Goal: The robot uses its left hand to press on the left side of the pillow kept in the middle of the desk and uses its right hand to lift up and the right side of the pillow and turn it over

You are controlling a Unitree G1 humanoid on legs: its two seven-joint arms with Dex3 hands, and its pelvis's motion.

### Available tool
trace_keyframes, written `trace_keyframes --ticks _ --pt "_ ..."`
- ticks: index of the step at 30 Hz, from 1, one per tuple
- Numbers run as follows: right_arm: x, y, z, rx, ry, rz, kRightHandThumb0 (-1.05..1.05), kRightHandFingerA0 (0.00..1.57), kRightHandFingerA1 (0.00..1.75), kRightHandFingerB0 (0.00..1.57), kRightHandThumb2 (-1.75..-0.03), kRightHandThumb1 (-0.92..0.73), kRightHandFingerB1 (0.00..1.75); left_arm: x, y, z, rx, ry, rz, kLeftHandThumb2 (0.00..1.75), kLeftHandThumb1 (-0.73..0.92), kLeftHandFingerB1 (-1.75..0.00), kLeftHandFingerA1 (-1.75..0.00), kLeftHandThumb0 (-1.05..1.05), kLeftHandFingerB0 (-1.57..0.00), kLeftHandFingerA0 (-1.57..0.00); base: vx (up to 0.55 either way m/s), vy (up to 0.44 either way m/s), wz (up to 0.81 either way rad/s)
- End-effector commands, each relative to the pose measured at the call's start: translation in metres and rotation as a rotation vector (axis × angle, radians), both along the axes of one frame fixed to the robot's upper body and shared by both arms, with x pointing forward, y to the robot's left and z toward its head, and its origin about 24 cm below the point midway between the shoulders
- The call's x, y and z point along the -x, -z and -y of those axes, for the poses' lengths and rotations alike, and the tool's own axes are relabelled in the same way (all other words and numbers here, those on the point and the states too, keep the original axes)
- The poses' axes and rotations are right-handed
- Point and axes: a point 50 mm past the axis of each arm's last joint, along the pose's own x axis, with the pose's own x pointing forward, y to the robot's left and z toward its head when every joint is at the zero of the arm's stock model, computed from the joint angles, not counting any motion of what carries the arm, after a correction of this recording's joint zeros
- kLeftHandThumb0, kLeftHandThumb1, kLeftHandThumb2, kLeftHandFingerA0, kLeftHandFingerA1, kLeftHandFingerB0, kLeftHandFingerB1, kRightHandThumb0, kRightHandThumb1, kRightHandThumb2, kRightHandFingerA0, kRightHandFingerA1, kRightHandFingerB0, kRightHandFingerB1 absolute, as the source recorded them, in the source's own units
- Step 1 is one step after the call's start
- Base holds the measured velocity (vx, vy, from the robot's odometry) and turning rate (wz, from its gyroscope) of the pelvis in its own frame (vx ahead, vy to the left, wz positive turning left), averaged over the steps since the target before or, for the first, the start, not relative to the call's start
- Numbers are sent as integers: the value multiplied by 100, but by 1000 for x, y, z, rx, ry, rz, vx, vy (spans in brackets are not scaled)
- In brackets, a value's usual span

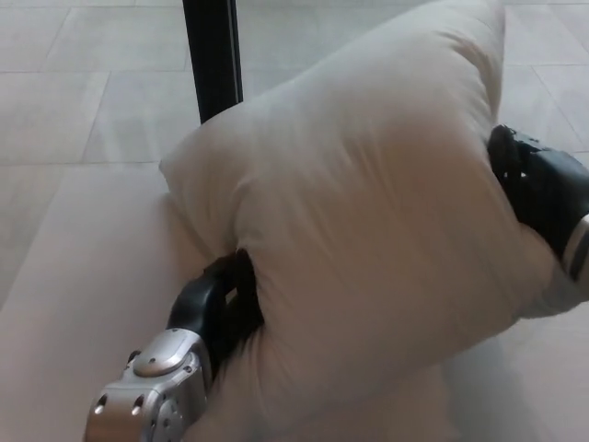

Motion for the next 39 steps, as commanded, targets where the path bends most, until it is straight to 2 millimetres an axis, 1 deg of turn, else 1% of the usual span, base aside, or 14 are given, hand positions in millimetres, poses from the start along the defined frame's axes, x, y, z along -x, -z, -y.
trace_keyframes --ticks 1,4,10,13,18,19,21,22,23,24,28,30,35,39 --pt "16 7 -75 -28 -286 -26 -91 21 55 10 -110 -69 43 29 39 53 124 171 -241 121 75 -6 -56 -105 0 -19 0 0 0" --pt "23 6 -103 -22 -372 -20 -96 26 51 22 -67 -87 32 31 38 66 213 150 -252 77 92 0 -62 -81 0 -4 0 0 0" --pt "33 15 -127 147 -497 5 -91 22 57 16 -67 -89 34 31 43 78 155 237 -274 110 75 -58 -78 -76 -26 -50 0 0 0" --pt "39 27 -139 184 -531 -19 -98 20 70 15 -68 -88 38 35 42 87 146 375 -184 65 84 -59 -79 -90 -34 -37 0 0 0" --pt "43 35 -150 276 -632 -24 -99 7 65 6 -68 -90 38 40 40 95 194 355 -115 65 83 -58 -82 -82 -41 -46 0 0 0" --pt "45 38 -154 330 -665 -27 -41 3 55 0 -101 -30 53 43 41 100 208 331 -131 64 82 -26 -73 -83 0 -24 0 0 0" --pt "47 42 -159 372 -706 -27 -96 0 68 7 -66 -85 45 45 39 106 10 376 -27 70 89 -18 -59 -85 0 -18 0 0 0" --pt "48 46 -163 402 -720 -44 -98 6 73 7 -66 -82 44 46 38 109 -39 393 -16 110 73 -31 -60 -83 0 -19 0 0 0" --pt "49 48 -165 419 -726 -49 -99 15 69 4 -106 -62 45 48 37 111 -77 413 2 74 92 -22 -53 -86 0 -9 0 0 0" --pt "51 56 -171 451 -736 -64 -99 28 87 5 -103 -59 50 53 35 116 -43 407 -33 112 76 -18 -66 -90 0 -25 0 0 0" --pt "57 68 -178 454 -741 -89 -94 25 105 13 -61 -69 53 63 36 123 -38 407 -33 71 92 -19 -49 -84 0 -17 0 0 0" --pt "66 78 -187 445 -769 -104 -90 36 141 14 -62 -64 55 73 42 133 145 277 -125 105 67 -11 -55 -88 0 -8 0 0 0" --pt "77 93 -200 443 -812 -134 -86 10 78 15 -59 -59 55 67 39 143 346 236 -203 105 68 0 -12 -104 0 0 0 0 0" --pt "89 109 -205 438 -821 -155 -82 21 100 16 -58 -57 56 65 39 147 421 237 -245 101 65 0 -14 -104 0 0 0 0 0"
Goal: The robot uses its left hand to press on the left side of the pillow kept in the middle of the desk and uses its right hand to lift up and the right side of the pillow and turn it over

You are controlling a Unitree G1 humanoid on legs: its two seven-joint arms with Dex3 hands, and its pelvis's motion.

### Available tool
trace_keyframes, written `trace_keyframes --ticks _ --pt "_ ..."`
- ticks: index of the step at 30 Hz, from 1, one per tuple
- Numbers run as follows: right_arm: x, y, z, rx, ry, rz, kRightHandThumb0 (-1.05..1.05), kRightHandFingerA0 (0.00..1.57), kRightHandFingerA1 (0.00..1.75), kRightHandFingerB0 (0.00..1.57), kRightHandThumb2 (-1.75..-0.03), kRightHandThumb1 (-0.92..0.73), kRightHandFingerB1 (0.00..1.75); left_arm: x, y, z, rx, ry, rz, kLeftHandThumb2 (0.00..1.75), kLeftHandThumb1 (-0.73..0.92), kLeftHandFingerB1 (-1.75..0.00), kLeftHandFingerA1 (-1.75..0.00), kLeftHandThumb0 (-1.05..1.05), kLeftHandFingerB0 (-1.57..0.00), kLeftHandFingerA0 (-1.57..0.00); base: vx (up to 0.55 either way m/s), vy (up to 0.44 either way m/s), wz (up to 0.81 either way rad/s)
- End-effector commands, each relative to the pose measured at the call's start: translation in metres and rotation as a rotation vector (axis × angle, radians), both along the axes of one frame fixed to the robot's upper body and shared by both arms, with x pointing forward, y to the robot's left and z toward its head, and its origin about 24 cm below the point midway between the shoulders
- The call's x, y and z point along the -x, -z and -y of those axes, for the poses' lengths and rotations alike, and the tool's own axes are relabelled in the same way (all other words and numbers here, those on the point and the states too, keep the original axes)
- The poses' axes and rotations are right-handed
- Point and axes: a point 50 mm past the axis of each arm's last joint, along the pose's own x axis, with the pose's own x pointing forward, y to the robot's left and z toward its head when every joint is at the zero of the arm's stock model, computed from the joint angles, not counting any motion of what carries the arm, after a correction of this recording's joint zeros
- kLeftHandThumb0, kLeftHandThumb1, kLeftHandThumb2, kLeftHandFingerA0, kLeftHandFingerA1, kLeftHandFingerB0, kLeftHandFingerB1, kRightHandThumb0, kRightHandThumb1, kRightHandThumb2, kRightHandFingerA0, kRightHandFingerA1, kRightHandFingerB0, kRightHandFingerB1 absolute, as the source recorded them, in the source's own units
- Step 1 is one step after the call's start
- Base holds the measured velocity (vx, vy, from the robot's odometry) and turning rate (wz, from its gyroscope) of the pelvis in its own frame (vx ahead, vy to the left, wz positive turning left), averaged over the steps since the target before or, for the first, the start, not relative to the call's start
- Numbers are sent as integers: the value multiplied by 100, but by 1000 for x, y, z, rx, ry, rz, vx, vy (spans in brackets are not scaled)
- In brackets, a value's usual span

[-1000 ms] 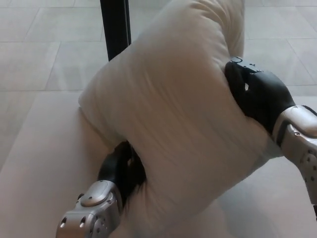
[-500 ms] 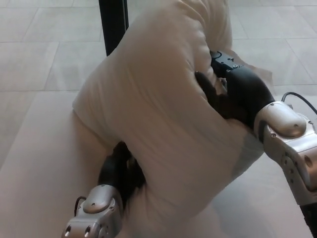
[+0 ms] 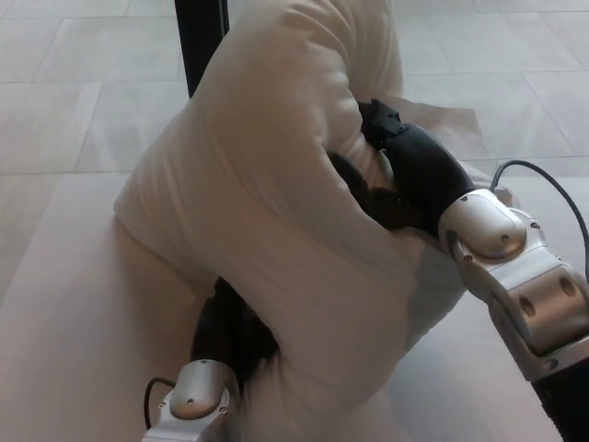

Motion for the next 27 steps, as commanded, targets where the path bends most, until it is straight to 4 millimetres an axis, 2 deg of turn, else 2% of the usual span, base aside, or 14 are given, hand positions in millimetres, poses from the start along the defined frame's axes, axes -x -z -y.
trace_keyframes --ticks 1,4,5,8,9,10,11,14,18,19,20,22,24,27 --pt "91 128 -115 125 -518 -544 -82 44 133 20 -59 -53 61 56 27 128 498 334 -376 91 55 -1 -33 -89 0 -1 0 0 0" --pt "98 138 -114 105 -486 -567 -78 35 112 21 -57 -54 55 63 36 129 541 313 -396 101 62 -5 -27 -101 0 0 0 0 0" --pt "104 145 -114 133 -499 -561 -76 15 80 19 -58 -57 53 67 40 129 565 309 -386 105 67 -4 -43 -105 0 -1 0 0 0" --pt "108 150 -114 136 -494 -557 -74 25 85 21 -57 -57 54 69 42 131 586 298 -388 94 61 -1 -57 -95 0 -5 0 0 0" --pt "109 153 -114 126 -492 -571 -74 25 74 23 -83 -41 60 69 43 132 580 297 -387 64 79 0 -75 -91 0 -5 0 0 0" --pt "112 154 -114 131 -499 -582 -70 13 78 26 -57 -54 59 70 46 131 591 289 -390 101 64 -4 -51 -102 0 -7 0 0 0" --pt "117 158 -113 125 -508 -625 -68 22 92 26 -56 -53 58 74 51 131 623 265 -393 105 67 -8 -24 -105 0 -4 0 0 0" --pt "121 165 -112 138 -511 -644 -66 28 95 29 -55 -53 56 78 55 132 645 263 -419 103 66 -9 -46 -105 0 -8 0 0 0" --pt "122 173 -111 180 -530 -663 -65 42 114 41 -57 -51 54 79 60 132 673 238 -436 102 65 -6 -27 -105 0 -4 0 0 0" --pt "122 174 -110 188 -540 -671 -65 19 87 44 -55 -52 55 80 61 132 656 235 -436 102 64 -7 -22 -105 0 0 0 0 0" --pt "122 175 -110 189 -553 -672 -69 35 84 45 -87 -41 62 81 62 132 659 239 -432 103 62 -14 -24 -98 0 -1 0 0 0" --pt "124 178 -109 189 -562 -682 -70 69 120 47 -85 -39 62 82 63 134 660 239 -437 91 58 0 -26 -97 0 0 0 0 0" --pt "125 180 -108 195 -563 -684 -68 69 119 47 -85 -39 61 83 63 135 674 239 -442 103 62 -15 -32 -99 0 -5 0 0 0" --pt "126 183 -108 218 -581 -684 -67 100 136 49 -85 -38 61 85 66 136 680 238 -444 103 64 -9 -24 -105 0 0 0 0 0"
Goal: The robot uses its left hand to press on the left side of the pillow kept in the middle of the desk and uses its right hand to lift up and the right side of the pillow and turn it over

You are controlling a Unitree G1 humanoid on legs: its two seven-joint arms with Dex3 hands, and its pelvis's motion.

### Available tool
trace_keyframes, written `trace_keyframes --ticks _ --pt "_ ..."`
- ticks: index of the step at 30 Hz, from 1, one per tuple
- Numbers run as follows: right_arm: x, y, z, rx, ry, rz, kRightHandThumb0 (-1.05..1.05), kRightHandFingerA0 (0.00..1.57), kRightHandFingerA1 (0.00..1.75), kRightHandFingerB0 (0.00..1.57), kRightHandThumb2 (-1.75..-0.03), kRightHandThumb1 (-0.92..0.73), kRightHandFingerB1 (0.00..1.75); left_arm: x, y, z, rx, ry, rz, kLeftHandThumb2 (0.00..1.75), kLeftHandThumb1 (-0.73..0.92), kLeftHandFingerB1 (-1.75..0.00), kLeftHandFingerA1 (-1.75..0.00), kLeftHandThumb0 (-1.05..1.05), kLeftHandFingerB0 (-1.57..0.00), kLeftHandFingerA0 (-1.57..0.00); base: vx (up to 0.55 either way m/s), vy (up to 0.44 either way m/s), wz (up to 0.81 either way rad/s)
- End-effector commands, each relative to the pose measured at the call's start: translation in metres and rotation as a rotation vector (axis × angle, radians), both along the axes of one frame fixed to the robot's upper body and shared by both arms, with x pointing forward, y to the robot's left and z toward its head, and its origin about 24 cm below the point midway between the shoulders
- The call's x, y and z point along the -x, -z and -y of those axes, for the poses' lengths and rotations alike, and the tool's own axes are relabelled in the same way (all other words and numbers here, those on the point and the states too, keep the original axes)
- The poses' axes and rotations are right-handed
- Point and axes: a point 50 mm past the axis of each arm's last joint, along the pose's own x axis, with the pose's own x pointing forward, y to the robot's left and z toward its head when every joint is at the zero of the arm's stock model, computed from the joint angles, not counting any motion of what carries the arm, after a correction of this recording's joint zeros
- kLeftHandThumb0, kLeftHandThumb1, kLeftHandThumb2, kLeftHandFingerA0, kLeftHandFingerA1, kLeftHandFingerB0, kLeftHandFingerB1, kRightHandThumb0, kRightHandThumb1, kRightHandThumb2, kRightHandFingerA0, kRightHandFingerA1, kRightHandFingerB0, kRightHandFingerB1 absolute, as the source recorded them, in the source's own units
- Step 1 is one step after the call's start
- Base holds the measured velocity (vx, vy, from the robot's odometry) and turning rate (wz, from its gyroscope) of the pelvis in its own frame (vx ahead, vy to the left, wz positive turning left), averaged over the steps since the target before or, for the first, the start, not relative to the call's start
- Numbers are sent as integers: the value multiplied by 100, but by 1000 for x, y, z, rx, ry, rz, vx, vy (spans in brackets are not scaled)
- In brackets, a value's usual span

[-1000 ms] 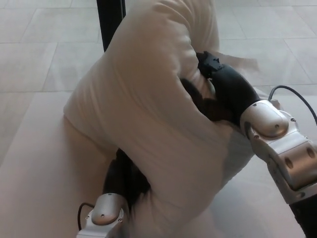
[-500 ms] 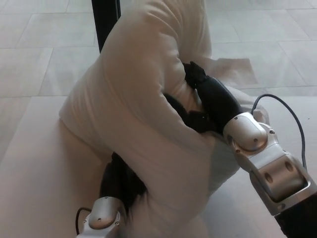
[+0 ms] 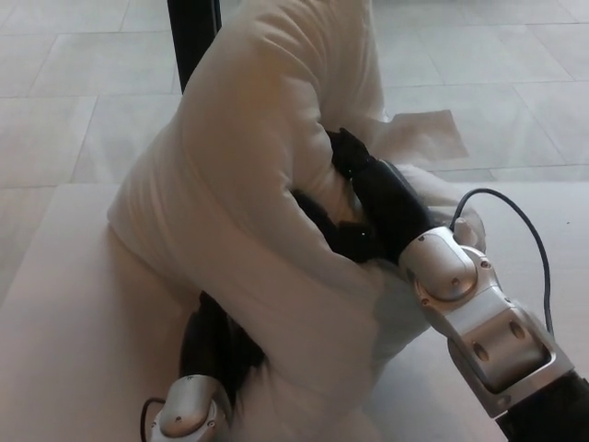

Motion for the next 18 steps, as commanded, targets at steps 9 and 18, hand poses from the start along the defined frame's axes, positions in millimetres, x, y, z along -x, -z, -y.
trace_keyframes --ticks 9,18 --pt "118 152 -78 197 -561 -759 -61 45 126 49 -57 -53 52 89 47 150 527 374 -431 60 73 0 -80 -86 0 -10 0 0 0" --pt "67 77 -41 -177 -364 -557 -68 45 116 44 -58 -56 52 74 23 137 276 400 -217 95 56 -8 -53 -86 0 0 0 0 0"
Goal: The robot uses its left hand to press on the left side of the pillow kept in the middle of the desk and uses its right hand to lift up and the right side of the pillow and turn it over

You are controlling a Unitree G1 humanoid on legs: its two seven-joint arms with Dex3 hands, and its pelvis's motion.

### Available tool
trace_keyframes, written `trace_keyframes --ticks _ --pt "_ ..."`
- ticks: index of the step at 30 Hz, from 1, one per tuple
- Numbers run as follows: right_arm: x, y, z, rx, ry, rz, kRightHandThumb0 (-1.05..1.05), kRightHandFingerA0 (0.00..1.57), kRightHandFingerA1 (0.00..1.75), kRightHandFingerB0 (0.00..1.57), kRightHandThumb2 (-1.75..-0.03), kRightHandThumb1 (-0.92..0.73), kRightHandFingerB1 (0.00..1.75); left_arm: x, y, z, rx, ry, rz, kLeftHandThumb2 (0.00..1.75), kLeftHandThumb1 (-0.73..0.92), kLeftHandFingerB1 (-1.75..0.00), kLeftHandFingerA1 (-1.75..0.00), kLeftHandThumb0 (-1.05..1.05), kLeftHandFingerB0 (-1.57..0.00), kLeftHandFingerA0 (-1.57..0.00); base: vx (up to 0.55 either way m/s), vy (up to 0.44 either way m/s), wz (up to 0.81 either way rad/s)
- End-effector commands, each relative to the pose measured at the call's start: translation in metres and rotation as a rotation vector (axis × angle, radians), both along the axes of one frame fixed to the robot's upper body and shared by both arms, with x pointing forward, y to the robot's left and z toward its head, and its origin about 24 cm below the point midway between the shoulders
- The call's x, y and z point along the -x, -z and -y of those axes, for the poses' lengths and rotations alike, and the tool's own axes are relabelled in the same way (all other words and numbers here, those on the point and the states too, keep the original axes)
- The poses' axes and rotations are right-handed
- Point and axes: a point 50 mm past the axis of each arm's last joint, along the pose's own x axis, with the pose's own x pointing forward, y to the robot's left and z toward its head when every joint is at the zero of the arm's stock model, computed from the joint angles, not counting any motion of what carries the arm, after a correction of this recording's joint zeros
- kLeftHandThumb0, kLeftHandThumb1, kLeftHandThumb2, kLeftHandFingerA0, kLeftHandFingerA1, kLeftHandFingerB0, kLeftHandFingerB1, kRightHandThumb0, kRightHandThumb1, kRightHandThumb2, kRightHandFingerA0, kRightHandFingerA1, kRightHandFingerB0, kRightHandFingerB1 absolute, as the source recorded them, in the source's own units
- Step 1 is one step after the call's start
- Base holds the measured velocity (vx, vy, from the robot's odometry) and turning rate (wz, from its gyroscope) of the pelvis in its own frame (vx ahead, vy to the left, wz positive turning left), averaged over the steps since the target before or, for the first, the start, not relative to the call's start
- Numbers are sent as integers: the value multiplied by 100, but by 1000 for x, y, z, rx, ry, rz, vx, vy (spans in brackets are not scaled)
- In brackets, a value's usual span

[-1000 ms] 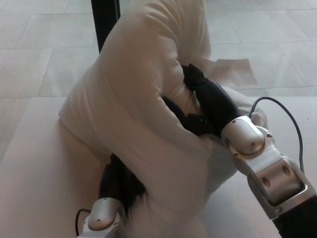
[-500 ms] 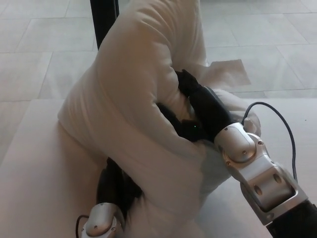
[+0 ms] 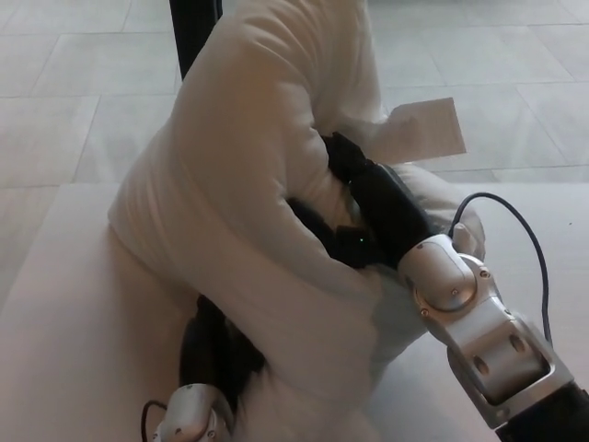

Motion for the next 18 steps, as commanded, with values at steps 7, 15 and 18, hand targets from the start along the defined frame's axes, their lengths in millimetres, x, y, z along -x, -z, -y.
trace_keyframes --ticks 7,15,18 --pt "19 8 64 -436 -87 -396 -53 33 88 38 -58 -61 34 58 7 64 251 377 -148 90 58 -9 -72 -67 0 -29 0 0 0" --pt "34 -8 198 -485 222 -312 -59 30 55 30 -58 -61 31 77 -2 -41 198 252 -80 94 60 -19 -71 -61 0 -34 0 0 0" --pt "42 -3 217 -459 289 -319 -58 30 56 32 -58 -61 32 81 -6 -64 158 228 -60 96 60 -26 -71 -58 -1 -32 0 0 0"
